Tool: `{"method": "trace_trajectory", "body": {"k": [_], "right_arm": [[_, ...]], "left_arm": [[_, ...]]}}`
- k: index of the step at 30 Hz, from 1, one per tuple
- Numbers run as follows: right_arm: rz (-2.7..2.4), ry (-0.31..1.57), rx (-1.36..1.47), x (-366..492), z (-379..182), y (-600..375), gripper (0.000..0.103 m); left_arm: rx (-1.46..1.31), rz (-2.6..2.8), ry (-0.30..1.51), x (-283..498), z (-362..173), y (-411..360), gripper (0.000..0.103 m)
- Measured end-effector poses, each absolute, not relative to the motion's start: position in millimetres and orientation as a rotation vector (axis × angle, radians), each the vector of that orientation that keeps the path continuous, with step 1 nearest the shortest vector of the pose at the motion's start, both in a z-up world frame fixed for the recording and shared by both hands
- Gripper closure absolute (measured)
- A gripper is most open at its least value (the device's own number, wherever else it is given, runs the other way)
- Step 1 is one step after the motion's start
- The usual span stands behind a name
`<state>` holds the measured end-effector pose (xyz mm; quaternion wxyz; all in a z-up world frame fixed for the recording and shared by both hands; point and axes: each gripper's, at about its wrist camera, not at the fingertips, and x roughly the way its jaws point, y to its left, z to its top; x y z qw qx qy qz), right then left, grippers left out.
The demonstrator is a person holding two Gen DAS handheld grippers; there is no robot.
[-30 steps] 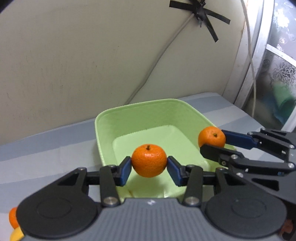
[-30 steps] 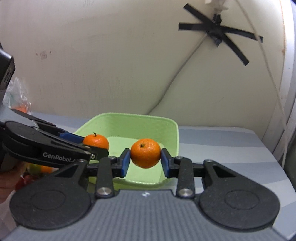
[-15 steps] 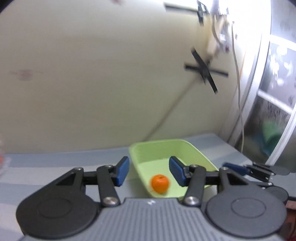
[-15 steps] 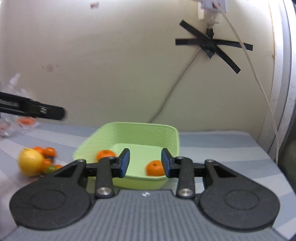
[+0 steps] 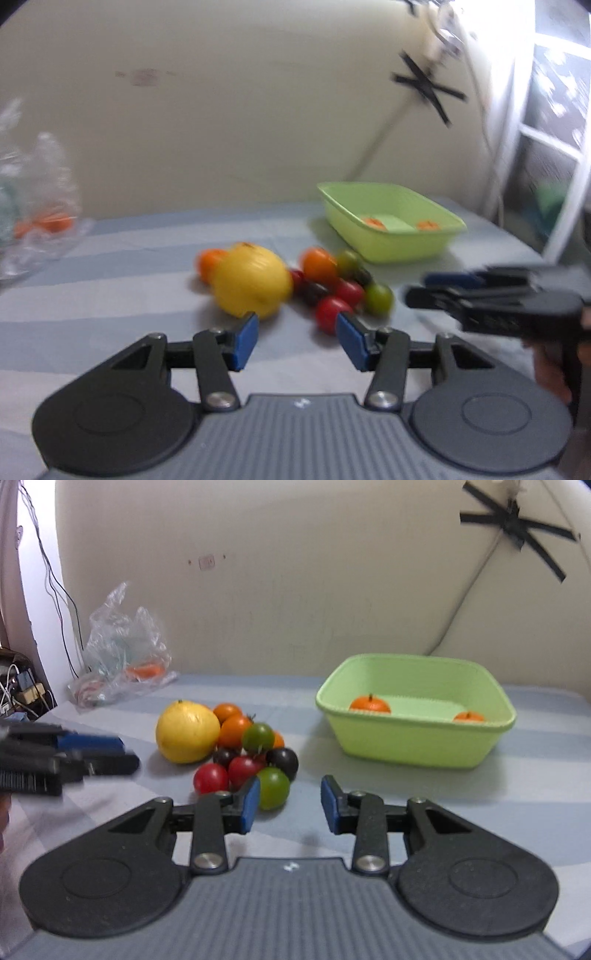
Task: Organize fruits
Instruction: 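Grasp a red cherry tomato with the left tool while the right tool grasps a green tomato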
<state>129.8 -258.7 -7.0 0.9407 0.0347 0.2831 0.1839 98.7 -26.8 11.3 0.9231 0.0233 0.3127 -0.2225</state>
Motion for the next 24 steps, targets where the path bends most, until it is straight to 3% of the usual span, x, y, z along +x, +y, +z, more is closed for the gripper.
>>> {"method": "trace_trajectory", "body": {"k": [11,14,17,24], "right_arm": [[0.444,0.636,0.199,142,-15,-258,0.064],[0.459,0.658,0.21,146,-19,-256,0.064],[0.461,0.675,0.206,148,-23,-254,0.072],[0.452,0.651,0.193,127,-16,-260,0.073]], "left_arm": [[0.083,-0.502,0.673,119,-16,-58,0.056],[0.086,-0.503,0.691,122,-21,-60,0.071],[0.084,-0.503,0.683,121,-23,-57,0.072],[0.066,-0.543,0.682,94,-16,-53,0.072]]}}
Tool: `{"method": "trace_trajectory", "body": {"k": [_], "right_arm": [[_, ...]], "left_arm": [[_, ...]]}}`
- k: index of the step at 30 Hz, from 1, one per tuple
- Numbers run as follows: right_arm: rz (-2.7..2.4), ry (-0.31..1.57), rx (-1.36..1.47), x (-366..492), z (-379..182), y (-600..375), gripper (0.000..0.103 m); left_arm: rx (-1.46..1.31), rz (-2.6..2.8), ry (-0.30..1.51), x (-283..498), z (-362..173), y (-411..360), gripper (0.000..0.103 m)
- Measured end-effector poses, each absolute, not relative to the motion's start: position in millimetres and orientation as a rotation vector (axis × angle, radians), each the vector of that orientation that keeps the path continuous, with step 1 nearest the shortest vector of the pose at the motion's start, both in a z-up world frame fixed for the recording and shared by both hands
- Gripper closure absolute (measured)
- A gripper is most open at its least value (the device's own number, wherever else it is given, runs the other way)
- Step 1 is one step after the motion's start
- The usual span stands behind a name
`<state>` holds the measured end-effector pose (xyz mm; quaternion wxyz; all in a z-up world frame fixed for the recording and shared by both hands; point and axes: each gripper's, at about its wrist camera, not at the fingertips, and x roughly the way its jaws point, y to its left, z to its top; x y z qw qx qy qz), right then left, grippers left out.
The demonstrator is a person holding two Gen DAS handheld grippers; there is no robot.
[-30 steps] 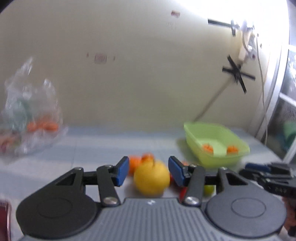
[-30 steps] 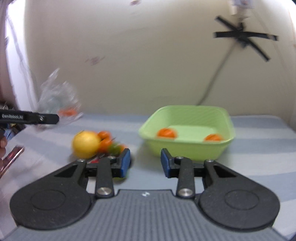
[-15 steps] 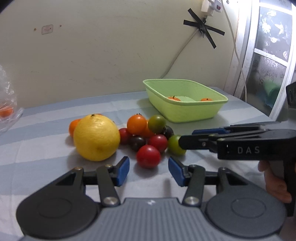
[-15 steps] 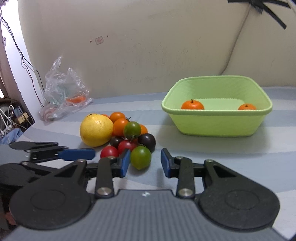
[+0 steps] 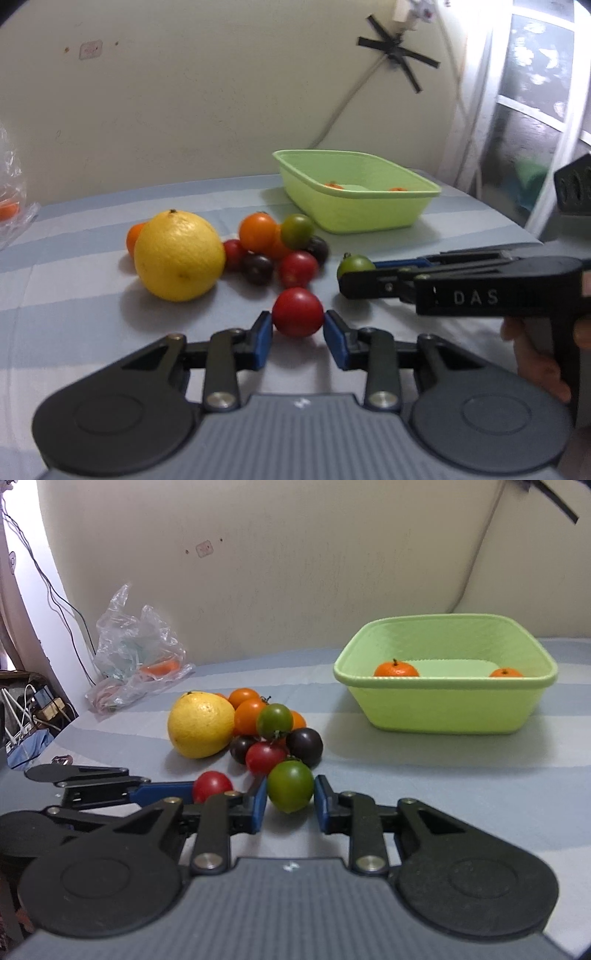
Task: Organize fruits
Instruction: 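Grasp a red cherry tomato with the left tool while the right tool grasps a green tomato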
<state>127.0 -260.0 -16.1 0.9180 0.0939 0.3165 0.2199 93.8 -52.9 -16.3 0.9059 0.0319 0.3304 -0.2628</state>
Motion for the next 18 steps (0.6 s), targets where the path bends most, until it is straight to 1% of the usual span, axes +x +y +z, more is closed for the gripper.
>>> {"method": "trace_trajectory", "body": {"k": [9,16,18], "right_arm": [[0.39,0.622,0.158,57,-10,-282,0.073],[0.364,0.609,0.093,32,-22,-276,0.071],[0.357,0.599,0.081,32,-22,-273,0.07]], "left_arm": [[0.084,-0.648,0.674,32,-8,-60,0.072],[0.135,-0.618,0.693,28,-17,-67,0.069],[0.145,-0.606,0.693,27,-16,-67,0.059]]}}
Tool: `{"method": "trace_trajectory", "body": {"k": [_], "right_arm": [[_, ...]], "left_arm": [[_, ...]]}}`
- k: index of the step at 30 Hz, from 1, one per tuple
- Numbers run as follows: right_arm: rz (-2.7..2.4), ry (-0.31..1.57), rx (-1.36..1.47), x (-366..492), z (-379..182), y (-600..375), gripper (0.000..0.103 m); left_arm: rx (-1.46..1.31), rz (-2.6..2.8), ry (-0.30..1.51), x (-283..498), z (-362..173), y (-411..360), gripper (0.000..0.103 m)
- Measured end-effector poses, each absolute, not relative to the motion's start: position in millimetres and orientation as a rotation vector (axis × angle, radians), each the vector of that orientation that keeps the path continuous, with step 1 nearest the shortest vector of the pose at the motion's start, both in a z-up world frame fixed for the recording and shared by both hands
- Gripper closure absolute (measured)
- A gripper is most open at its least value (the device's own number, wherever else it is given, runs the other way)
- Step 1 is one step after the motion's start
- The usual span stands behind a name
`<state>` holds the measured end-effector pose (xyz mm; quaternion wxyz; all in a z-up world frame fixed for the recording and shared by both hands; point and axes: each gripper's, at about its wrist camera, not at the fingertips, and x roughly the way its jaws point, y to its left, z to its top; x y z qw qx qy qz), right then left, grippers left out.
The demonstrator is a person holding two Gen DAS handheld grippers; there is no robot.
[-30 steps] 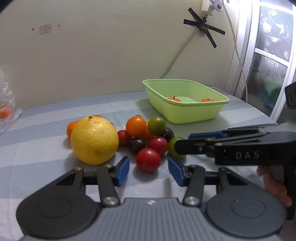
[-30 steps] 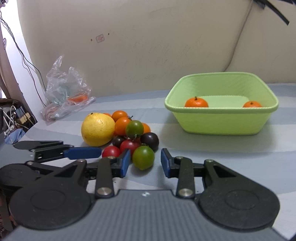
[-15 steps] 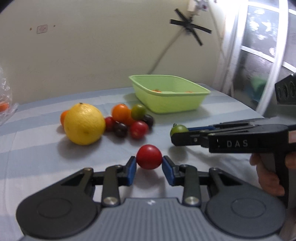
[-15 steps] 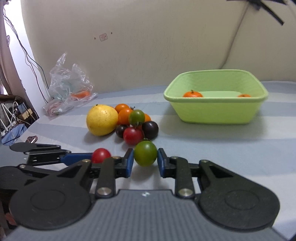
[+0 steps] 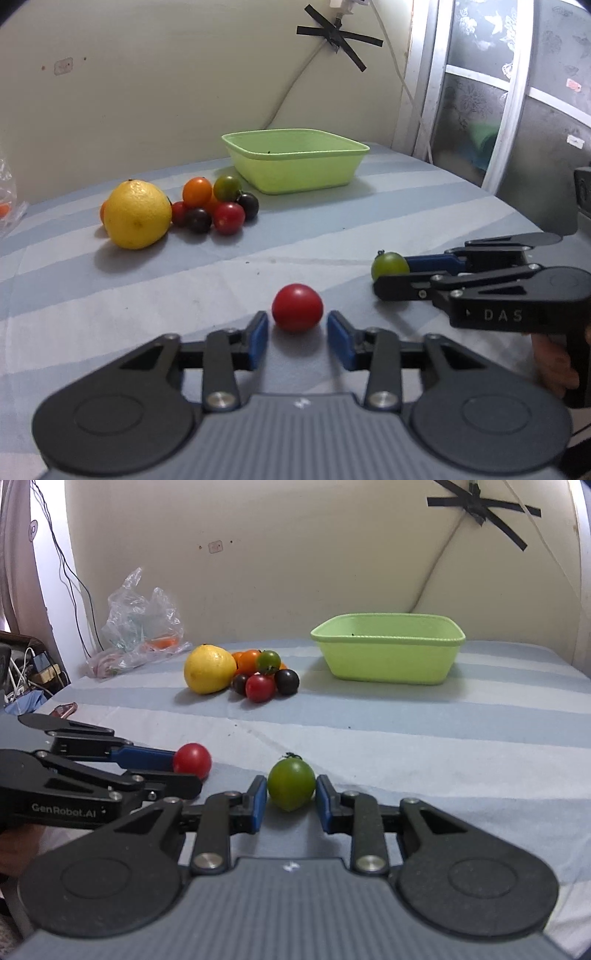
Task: Organize fruits
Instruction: 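Grasp a red cherry tomato with the left tool while the right tool grasps a green tomato, then drop both tomatoes into the green basket and open both tools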
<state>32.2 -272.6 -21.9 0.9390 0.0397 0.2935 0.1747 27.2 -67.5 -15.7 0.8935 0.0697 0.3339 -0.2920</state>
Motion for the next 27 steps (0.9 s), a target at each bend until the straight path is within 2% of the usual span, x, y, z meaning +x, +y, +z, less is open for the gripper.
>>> {"method": "trace_trajectory", "body": {"k": [5,10,11,12,13,14,21,27], "right_arm": [[0.359,0.583,0.049,27,-23,-270,0.063],[0.345,0.572,0.029,27,-25,-267,0.063],[0.343,0.572,0.029,28,-26,-267,0.063],[0.341,0.571,0.031,27,-26,-266,0.063],[0.342,0.568,0.031,27,-27,-267,0.064],[0.338,0.564,0.024,26,-27,-266,0.071],[0.307,0.535,0.047,33,-16,-280,0.073],[0.242,0.453,0.094,90,26,-324,0.073]], "left_arm": [[0.151,-0.603,0.674,25,-10,-69,0.054],[0.161,-0.589,0.683,39,-13,-76,0.054],[0.157,-0.581,0.691,44,-15,-76,0.056],[0.155,-0.58,0.701,48,-17,-76,0.064],[0.153,-0.578,0.706,51,-19,-76,0.067],[0.156,-0.574,0.695,51,-20,-75,0.074],[0.148,-0.611,0.672,60,2,-76,0.074],[0.145,-0.628,0.599,120,51,-109,0.074]]}}
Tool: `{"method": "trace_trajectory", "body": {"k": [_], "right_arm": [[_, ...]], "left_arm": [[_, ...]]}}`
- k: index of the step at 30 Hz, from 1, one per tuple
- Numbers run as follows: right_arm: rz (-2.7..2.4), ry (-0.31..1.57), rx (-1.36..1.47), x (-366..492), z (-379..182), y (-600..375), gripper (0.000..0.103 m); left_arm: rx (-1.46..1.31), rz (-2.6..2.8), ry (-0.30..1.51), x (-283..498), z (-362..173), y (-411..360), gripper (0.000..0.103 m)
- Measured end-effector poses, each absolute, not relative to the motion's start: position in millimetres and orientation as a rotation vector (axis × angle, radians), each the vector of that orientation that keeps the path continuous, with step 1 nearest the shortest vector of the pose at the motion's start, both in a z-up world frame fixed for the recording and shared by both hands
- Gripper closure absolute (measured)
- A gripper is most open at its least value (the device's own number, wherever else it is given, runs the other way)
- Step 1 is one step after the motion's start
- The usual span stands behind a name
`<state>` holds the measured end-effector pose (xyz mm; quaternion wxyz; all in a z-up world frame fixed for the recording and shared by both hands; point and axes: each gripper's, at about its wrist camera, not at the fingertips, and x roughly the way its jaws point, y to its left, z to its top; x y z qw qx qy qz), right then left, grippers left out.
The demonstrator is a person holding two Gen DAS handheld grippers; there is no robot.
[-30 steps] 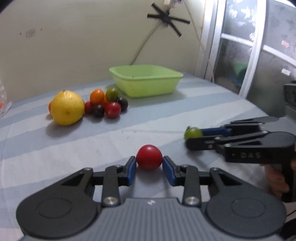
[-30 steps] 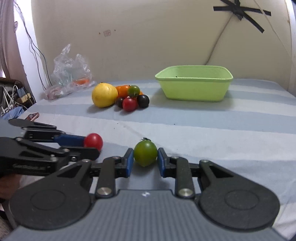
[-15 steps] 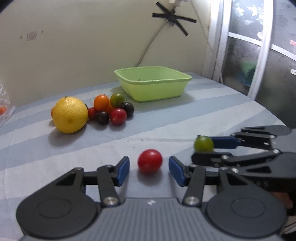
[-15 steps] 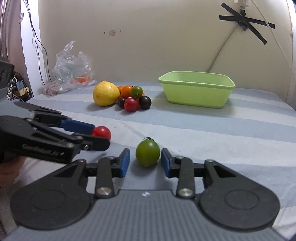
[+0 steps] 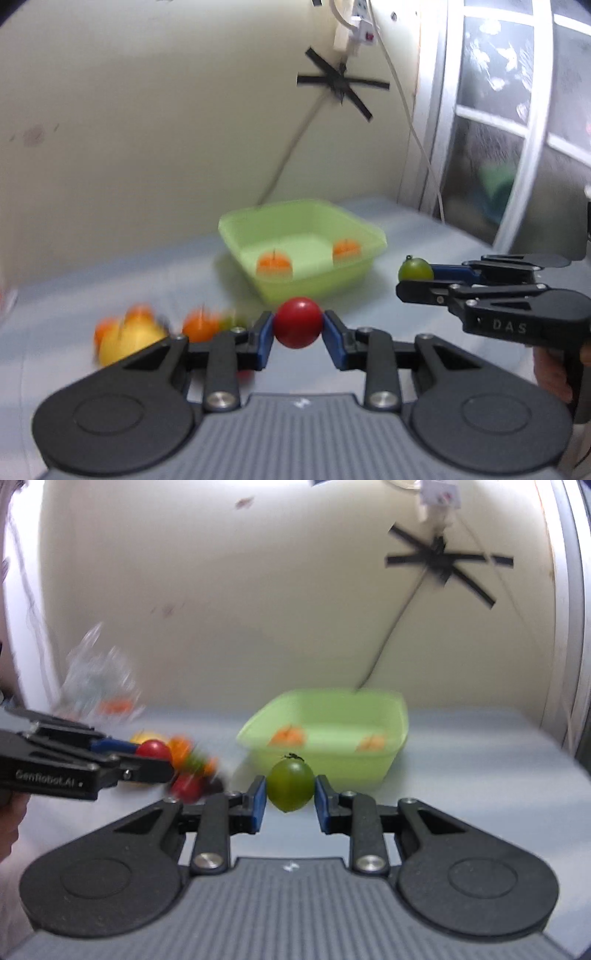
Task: Organize fruits
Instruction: 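Drop both tomatoes into the green basket and open both tools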
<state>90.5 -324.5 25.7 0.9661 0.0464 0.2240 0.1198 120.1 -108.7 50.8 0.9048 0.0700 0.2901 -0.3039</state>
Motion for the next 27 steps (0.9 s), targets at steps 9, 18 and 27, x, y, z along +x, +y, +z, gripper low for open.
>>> {"method": "trace_trajectory", "body": {"k": [9,18,27], "right_arm": [[0.229,0.518,0.098,179,15,-335,0.072],[0.212,0.55,0.089,204,3,-337,0.066],[0.214,0.486,0.124,183,19,-339,0.064]], "left_arm": [[0.078,-0.57,0.732,240,44,-159,0.073],[0.104,-0.509,0.793,278,15,-187,0.054],[0.016,-0.538,0.711,262,51,-145,0.049]]}}
